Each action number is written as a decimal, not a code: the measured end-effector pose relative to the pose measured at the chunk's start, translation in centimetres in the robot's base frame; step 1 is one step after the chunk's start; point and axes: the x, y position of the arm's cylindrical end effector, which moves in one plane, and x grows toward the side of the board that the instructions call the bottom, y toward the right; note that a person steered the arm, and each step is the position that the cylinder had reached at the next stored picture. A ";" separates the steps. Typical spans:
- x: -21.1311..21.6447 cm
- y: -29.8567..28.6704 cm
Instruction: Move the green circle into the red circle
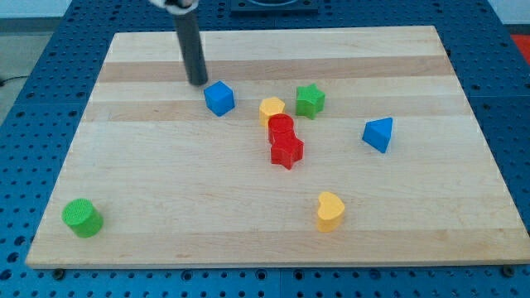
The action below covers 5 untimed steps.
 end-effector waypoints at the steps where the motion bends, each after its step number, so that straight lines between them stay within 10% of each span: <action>1: 4.0 2.7; 2: 4.2 0.8; 4: 24.2 -1.1; 5: 27.1 -3.7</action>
